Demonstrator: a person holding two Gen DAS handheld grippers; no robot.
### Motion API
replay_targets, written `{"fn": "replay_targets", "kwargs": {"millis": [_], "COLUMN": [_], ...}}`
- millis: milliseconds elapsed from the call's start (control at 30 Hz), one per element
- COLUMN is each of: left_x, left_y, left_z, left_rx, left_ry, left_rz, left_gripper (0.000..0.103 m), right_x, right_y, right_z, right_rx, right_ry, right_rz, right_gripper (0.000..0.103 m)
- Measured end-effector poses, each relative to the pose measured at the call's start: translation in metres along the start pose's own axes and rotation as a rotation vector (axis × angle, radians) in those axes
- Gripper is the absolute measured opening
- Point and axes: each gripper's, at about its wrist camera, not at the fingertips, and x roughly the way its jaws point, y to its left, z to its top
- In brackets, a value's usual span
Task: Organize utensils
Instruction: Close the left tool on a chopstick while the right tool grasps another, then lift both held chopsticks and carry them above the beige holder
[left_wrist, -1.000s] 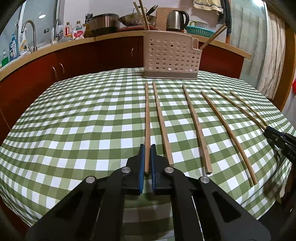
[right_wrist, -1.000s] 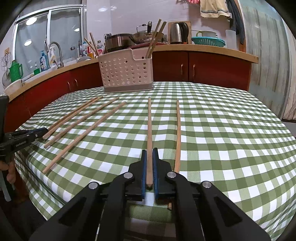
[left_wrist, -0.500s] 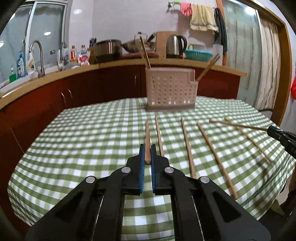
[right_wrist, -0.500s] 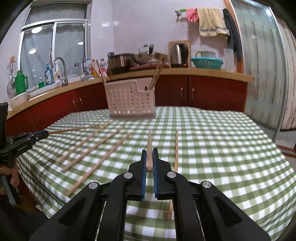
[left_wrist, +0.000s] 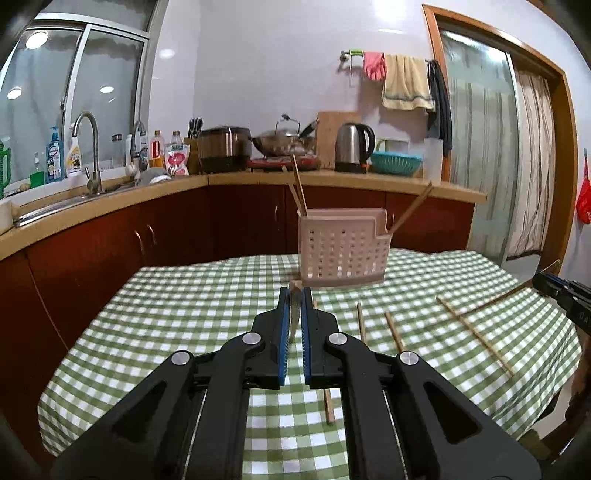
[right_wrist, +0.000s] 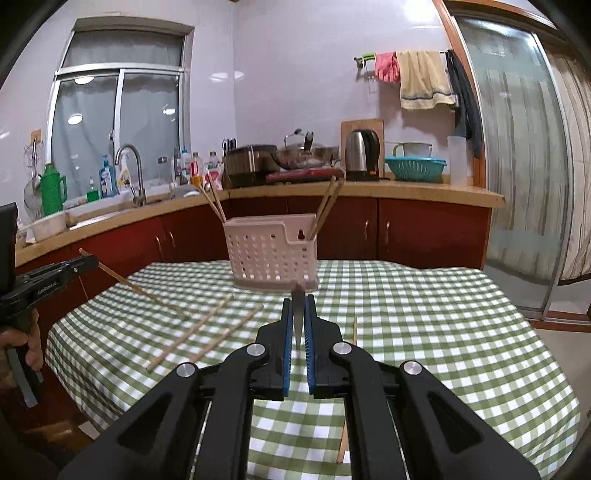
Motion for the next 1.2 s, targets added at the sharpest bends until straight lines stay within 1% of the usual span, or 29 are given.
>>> {"fn": "replay_targets", "kwargs": {"millis": [167, 267, 467, 767, 1000, 1200], "left_x": [-0.004, -0.002, 0.008, 0.024, 0.030, 0.039], "left_y": [0.008, 0.013, 0.010, 0.012, 0.009, 0.003], "left_z": [0.018, 0.025, 0.034, 0.051, 0.080, 0.113], "left_rx": [-0.040, -0.054, -0.034, -0.040, -0.037, -0.031], "left_ry": [-0.006, -0.007, -0.006, -0.017, -0.075, -0.147], "left_rz": [-0.017, -0.027, -0.035, -0.064, -0.104, -0.136], "left_gripper": [0.006, 0.006, 0.006, 0.006, 0.006, 0.006], "right_x": [-0.007, -0.006, 0.006, 0.023, 0.029, 0.037], "right_y": [-0.001, -0.002, -0.005, -0.006, -0.001, 0.002], "right_z": [0.016, 0.024, 0.032, 0.046, 0.071, 0.099], "right_rx": [0.011, 0.009, 0.013, 0.020, 0.008, -0.007], "right_ry": [-0.022, -0.020, -0.014, -0.017, -0.065, -0.124], "right_rz": [0.006, 0.002, 0.005, 0.021, 0.043, 0.070], "right_gripper": [0.007, 0.007, 0.007, 0.007, 0.007, 0.007]}}
